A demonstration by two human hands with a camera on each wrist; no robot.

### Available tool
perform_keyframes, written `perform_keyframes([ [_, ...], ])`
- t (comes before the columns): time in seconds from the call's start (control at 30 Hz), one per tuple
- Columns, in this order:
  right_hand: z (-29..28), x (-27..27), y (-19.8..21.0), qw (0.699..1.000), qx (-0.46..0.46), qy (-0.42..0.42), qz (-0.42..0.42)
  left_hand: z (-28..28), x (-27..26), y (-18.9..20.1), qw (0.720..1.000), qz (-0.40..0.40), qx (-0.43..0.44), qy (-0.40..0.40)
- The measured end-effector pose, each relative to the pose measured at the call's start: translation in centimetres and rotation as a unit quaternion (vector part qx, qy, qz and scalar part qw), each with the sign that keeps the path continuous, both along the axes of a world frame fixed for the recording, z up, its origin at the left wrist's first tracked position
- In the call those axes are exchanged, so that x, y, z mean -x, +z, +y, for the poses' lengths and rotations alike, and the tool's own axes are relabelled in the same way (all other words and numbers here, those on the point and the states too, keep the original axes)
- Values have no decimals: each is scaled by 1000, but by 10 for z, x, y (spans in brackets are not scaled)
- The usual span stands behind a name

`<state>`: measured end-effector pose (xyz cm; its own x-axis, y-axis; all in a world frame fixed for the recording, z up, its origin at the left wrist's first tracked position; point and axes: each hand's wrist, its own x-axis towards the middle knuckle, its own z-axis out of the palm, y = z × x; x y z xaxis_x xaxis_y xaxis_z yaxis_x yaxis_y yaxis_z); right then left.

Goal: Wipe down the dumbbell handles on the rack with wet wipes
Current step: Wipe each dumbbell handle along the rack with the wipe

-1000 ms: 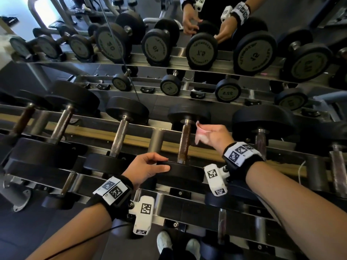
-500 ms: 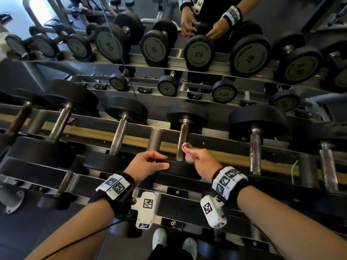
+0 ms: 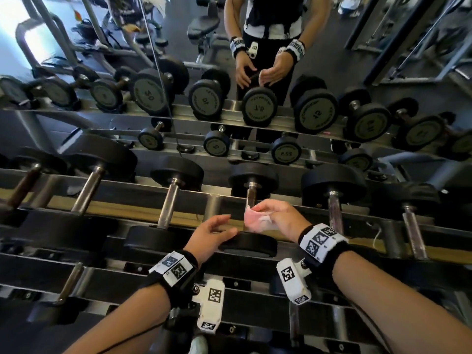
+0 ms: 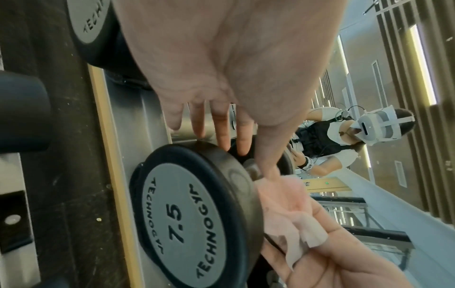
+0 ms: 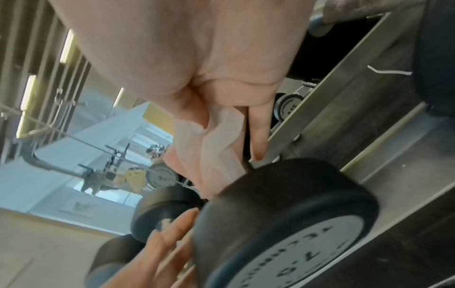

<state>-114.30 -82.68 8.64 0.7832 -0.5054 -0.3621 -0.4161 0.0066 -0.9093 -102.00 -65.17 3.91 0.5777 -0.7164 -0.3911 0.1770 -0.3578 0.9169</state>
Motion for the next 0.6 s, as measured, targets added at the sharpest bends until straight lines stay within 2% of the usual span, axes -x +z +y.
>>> perform_keyframes([
  [0.07, 5, -4, 9, 1000, 25, 3, -1, -4, -2, 12, 998, 39, 53, 1],
  [0.17, 13, -10, 16, 1000, 19, -21, -7, -7, -5, 26, 978, 177, 115, -8],
  [0.2, 15, -12, 16, 1000, 13, -26, -9, -8, -6, 29, 972, 199, 124, -17],
  [0.4, 18, -14, 9, 1000, 19, -8, -18, -9, -20, 26, 985, 132, 109, -7],
  [0.5, 13, -15, 6, 999, 35, -2, -16, -7, -31, 25, 984, 155, 92, 5],
  [0.6, 10, -18, 3, 998, 34, -34, -31, -7, -41, 24, 976, 197, 94, 23],
])
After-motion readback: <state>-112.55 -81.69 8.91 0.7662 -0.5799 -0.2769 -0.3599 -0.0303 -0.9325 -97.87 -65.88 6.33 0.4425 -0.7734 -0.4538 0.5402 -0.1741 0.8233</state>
